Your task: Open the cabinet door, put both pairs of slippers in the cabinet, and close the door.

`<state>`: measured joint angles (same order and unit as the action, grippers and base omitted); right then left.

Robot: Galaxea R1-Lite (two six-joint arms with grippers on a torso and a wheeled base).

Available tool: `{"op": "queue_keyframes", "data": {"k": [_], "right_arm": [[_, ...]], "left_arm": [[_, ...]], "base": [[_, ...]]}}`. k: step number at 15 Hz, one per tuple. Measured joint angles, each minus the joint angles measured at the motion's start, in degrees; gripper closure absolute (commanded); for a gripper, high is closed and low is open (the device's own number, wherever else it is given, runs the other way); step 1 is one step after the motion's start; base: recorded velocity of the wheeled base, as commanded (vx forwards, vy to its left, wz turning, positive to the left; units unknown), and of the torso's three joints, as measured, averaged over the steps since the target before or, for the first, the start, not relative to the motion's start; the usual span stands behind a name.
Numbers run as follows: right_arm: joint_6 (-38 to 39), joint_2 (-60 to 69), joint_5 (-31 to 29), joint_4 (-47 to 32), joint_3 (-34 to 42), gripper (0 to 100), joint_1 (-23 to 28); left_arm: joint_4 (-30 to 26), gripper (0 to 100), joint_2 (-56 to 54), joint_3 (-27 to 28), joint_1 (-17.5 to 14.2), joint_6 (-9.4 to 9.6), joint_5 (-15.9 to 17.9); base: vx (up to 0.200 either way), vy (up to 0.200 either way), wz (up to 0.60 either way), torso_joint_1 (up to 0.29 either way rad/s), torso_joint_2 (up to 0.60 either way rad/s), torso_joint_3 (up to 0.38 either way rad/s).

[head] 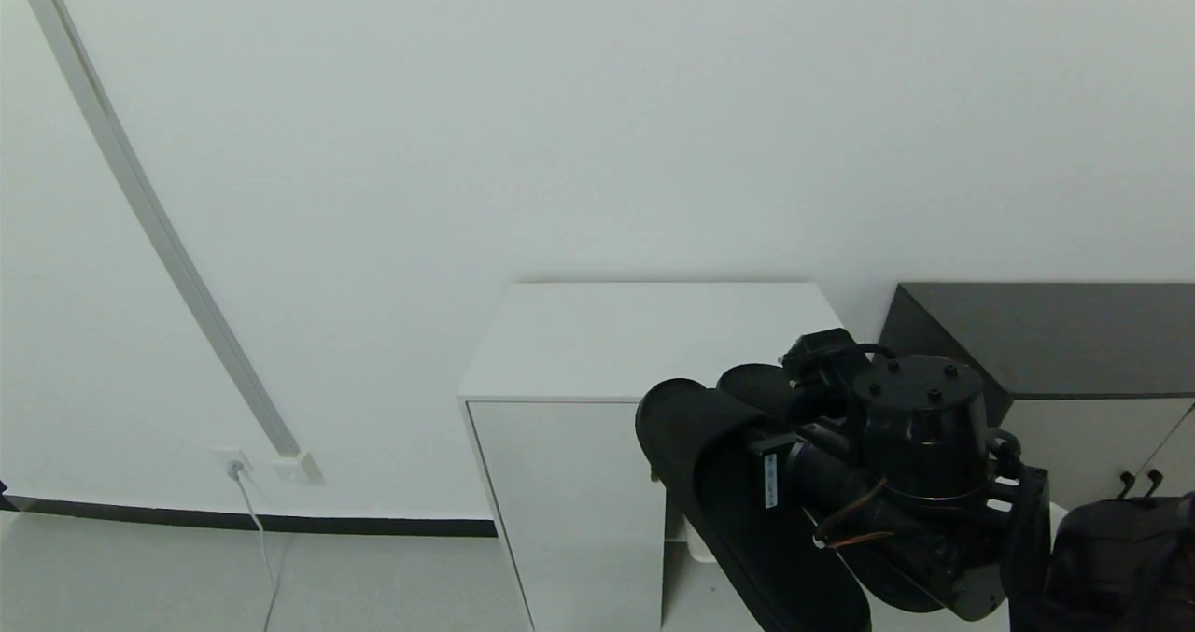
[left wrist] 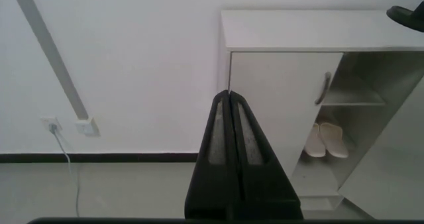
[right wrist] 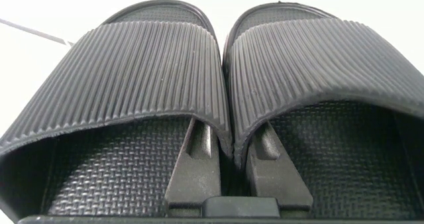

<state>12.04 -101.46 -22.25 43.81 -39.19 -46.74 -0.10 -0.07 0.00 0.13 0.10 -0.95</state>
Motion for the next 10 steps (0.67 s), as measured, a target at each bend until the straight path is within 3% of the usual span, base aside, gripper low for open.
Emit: {"op": "queue_keyframes", "data": {"k": [5, 10], "right_arm": [[0.0, 0.0, 0.1, 0.2, 0.3, 100, 0.0], [-0.8, -0.1, 0.1, 2.4, 1.1, 100, -0.1]], "left_arm": [[0.0, 100, 0.0, 0.0, 0.0, -0.02, 0.0], [0.0, 100, 0.0, 0.0, 0.2, 0.06, 0.0]], "base": [[0.000, -0.200, 0.00, 0.003, 0.00, 0.002], [0.000, 0.000, 0.00, 0.000, 0.00, 0.000]]}}
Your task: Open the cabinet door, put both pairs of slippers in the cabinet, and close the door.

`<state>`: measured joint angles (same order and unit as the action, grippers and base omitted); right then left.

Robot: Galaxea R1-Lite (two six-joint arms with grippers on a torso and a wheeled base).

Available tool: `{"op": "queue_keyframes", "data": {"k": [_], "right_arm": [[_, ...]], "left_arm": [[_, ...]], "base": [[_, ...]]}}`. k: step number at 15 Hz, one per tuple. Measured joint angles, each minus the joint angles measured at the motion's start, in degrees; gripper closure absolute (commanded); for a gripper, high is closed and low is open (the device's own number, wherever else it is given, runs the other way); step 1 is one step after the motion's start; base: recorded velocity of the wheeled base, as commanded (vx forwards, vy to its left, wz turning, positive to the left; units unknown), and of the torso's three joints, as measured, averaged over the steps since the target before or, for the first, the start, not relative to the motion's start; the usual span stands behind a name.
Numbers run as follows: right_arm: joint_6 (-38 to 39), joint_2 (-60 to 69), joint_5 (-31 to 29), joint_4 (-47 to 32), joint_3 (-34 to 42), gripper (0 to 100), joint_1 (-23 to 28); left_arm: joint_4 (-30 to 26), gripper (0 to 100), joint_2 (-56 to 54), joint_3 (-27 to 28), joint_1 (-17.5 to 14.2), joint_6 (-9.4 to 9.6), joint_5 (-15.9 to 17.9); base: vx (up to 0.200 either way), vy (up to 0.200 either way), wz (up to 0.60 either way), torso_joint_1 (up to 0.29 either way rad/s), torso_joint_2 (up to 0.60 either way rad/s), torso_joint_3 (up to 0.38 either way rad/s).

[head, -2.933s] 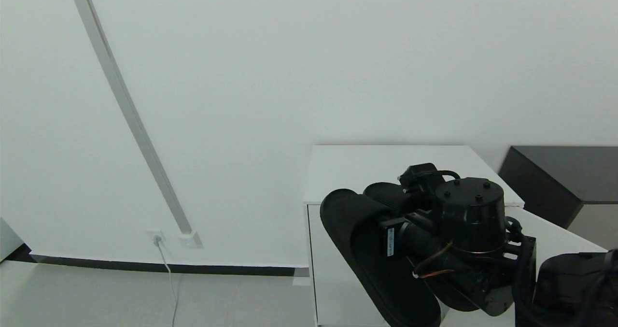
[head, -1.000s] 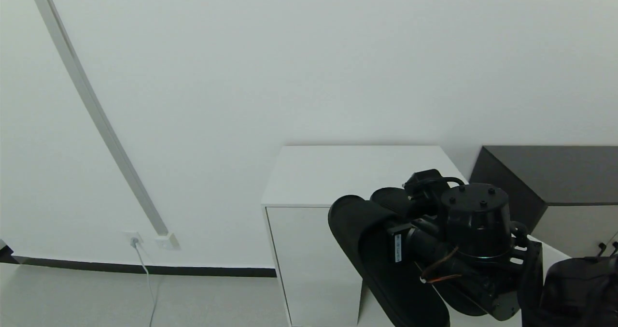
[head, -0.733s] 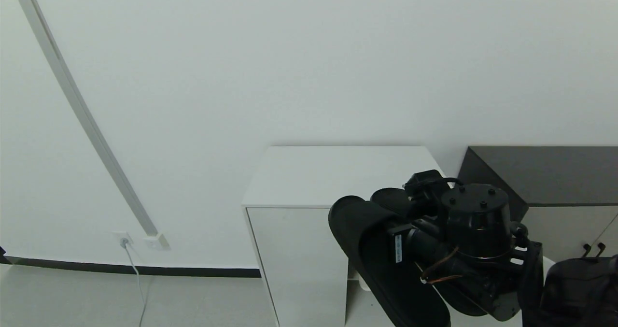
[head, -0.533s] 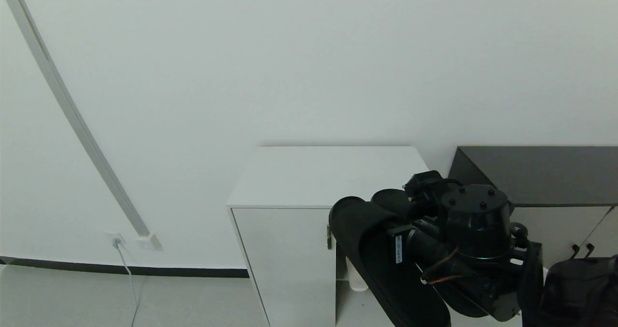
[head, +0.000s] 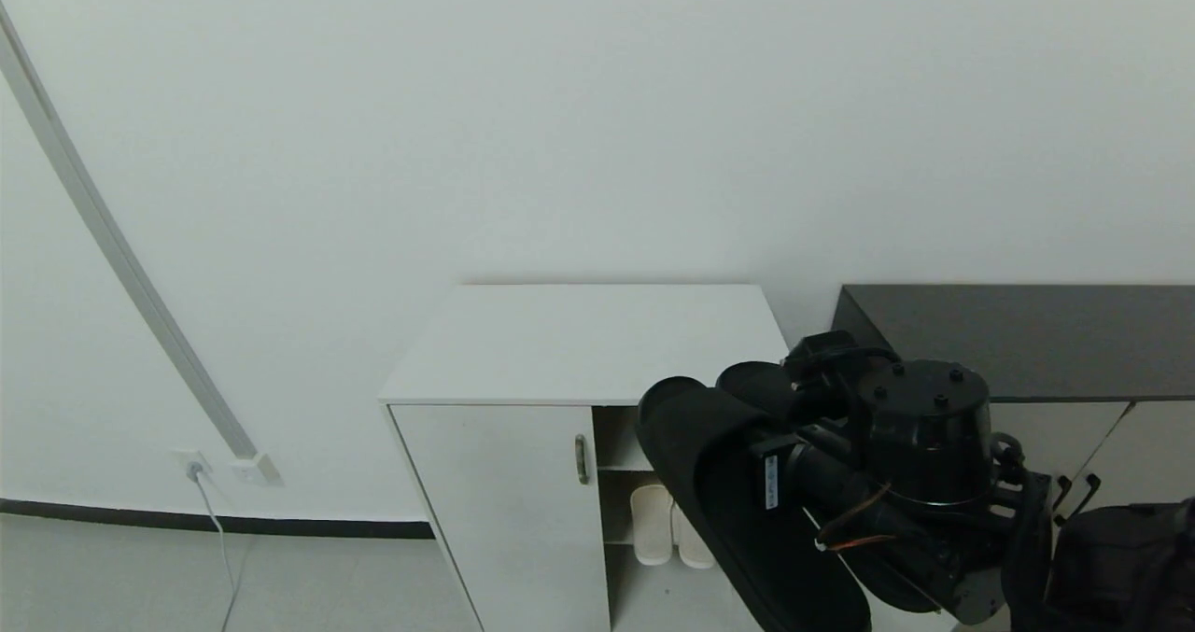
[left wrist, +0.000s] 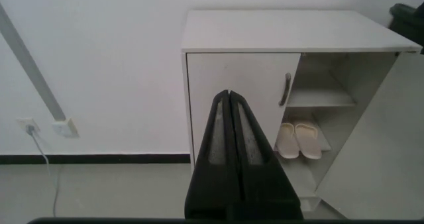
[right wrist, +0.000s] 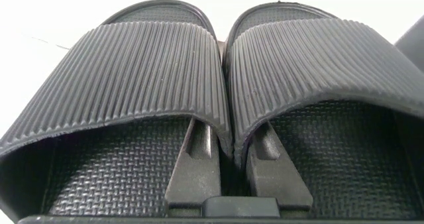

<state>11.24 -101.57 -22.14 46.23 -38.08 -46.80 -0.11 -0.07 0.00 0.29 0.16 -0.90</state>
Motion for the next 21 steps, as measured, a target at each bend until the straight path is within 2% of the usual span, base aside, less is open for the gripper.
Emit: {"op": "queue_keyframes", "data": {"k": [14, 21], "right_arm": [[-0.1, -0.1, 0.0, 0.4, 0.4, 100, 0.0], [-0.1, -0.2, 0.0, 0.5, 0.6, 100, 0.0]], "left_arm": [[0.0, 100, 0.0, 0.0, -0.1, -0.05, 0.0], [0.0, 100, 0.0, 0.0, -0.2, -0.06, 0.1]], "base": [[0.000, 0.000, 0.00, 0.000, 0.00, 0.000], [0.000, 0.000, 0.00, -0.141, 0.32, 0.172]]}}
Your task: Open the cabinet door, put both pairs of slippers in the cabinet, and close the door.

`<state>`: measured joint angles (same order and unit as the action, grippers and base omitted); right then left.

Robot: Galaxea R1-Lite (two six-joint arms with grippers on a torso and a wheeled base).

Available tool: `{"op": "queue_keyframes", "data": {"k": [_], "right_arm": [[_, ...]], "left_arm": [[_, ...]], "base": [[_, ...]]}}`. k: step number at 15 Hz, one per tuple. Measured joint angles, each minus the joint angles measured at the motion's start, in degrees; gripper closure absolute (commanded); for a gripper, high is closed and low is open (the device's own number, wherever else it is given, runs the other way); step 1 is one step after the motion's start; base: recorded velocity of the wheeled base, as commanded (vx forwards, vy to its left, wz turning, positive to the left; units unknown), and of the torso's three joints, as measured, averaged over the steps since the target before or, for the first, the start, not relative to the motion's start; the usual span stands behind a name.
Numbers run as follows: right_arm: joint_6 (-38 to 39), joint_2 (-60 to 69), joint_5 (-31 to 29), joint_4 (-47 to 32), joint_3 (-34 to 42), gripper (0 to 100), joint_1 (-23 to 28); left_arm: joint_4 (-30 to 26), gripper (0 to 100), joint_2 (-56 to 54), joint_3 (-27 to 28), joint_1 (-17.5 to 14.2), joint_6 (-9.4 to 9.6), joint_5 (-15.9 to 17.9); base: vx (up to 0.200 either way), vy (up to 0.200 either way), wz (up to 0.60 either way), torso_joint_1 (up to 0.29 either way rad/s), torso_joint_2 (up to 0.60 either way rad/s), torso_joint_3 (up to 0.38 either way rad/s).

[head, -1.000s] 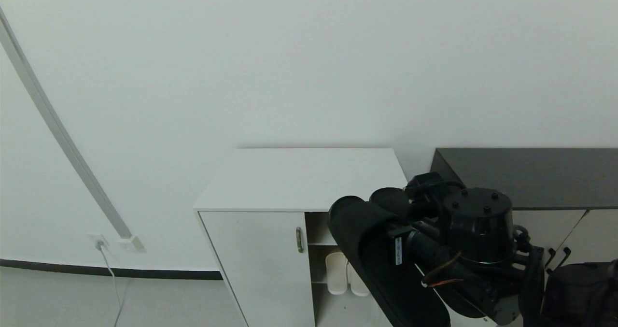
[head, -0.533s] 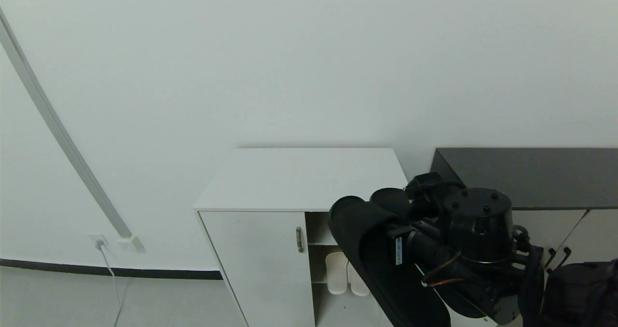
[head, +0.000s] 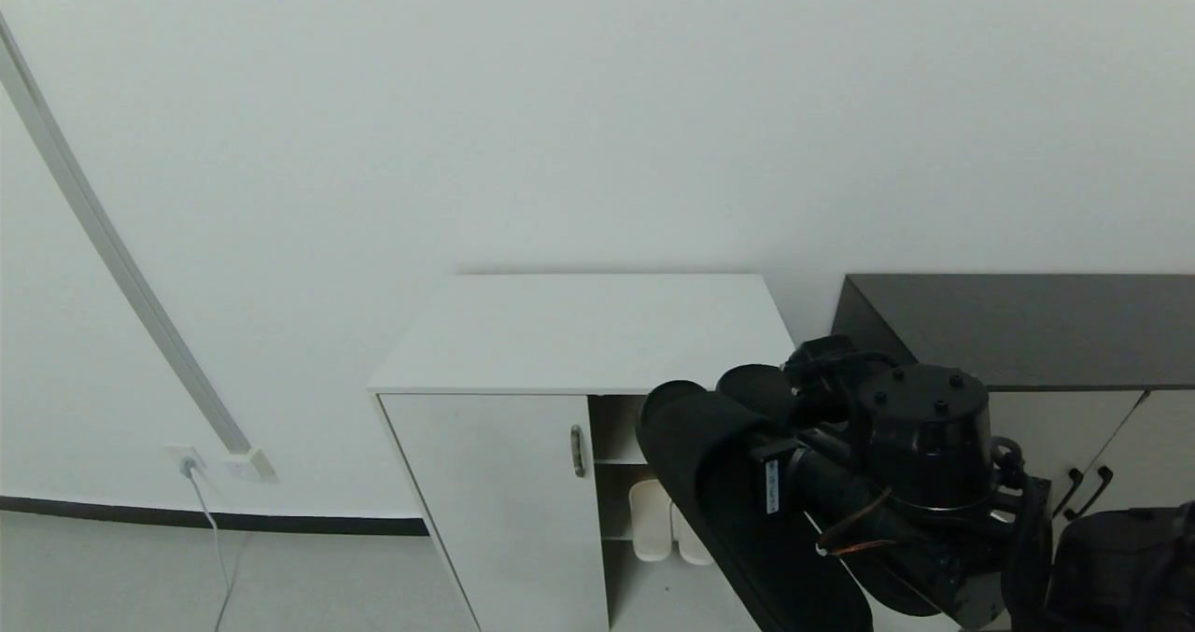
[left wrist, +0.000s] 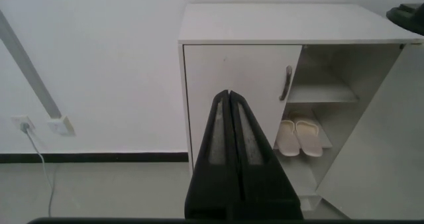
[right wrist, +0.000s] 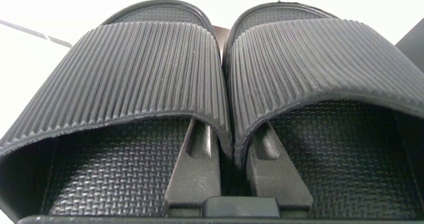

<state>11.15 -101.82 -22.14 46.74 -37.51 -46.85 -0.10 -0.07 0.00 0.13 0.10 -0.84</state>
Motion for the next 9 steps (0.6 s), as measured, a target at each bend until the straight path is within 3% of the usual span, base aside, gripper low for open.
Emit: {"op": "queue_keyframes", "data": {"k": [9], "right_arm": [[0.0, 0.0, -0.1, 0.0, 0.5, 100, -0.1]], "left_arm": [[0.0, 100, 0.0, 0.0, 0.0, 0.00, 0.0]], "base": [[0.000, 0.000, 0.00, -0.172, 0.40, 0.223]]}}
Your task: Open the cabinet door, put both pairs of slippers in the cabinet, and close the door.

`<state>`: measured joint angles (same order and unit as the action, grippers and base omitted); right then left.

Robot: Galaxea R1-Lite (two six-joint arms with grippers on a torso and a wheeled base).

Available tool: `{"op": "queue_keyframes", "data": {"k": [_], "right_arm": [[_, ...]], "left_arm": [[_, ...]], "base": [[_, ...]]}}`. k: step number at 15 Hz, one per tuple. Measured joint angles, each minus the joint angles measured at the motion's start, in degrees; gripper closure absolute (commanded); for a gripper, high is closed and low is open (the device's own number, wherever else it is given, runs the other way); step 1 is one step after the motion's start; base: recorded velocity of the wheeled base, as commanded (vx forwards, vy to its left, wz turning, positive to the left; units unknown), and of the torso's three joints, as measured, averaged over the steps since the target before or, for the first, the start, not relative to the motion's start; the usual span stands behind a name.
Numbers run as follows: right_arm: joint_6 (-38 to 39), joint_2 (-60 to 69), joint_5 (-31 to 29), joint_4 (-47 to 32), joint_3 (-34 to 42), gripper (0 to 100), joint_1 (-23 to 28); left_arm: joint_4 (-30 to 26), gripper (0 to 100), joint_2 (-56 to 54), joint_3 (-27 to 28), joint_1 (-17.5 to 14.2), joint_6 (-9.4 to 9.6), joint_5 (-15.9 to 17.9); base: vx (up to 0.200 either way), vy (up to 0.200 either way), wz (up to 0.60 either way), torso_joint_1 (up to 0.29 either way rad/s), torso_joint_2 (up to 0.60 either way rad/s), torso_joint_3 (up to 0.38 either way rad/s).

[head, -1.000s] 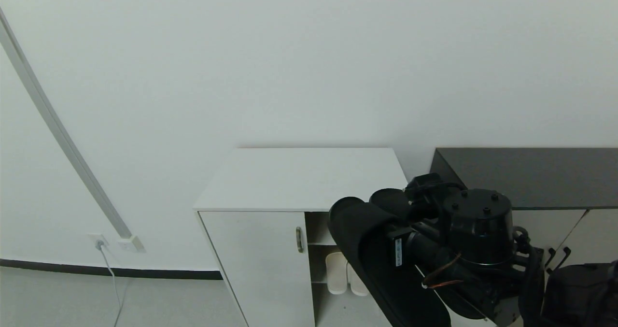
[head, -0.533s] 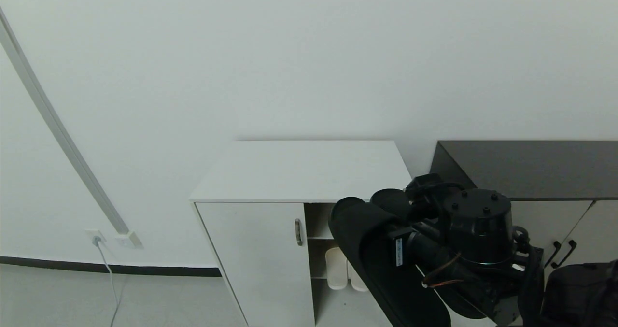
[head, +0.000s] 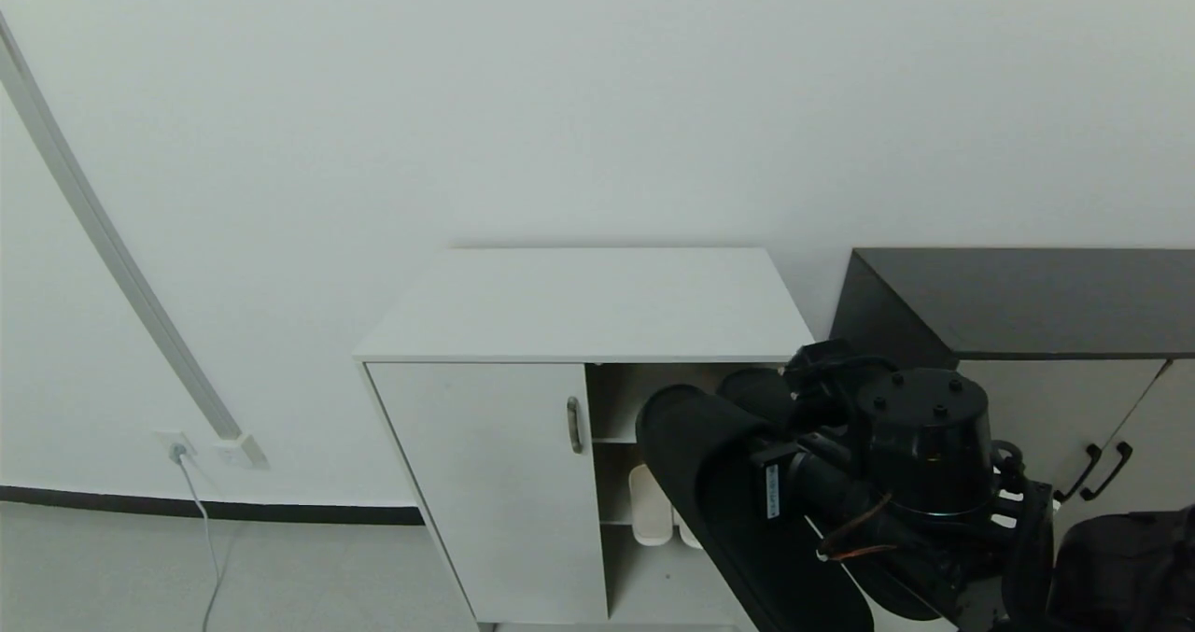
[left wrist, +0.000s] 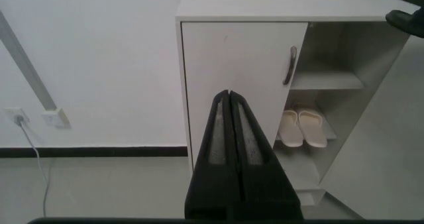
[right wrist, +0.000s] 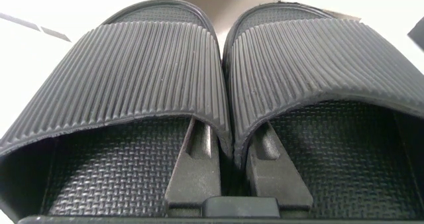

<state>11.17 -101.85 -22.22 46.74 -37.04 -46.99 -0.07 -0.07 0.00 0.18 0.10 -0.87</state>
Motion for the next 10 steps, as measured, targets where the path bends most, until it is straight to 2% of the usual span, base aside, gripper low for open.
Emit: {"op": "queue_keyframes", "data": {"k": [10], "right_arm": [[0.0, 0.0, 0.0, 0.0, 0.4, 100, 0.0]], "left_arm": [[0.0, 100, 0.0, 0.0, 0.0, 0.00, 0.0]], "base": [[0.000, 0.000, 0.00, -0.214, 0.54, 0.316]]}}
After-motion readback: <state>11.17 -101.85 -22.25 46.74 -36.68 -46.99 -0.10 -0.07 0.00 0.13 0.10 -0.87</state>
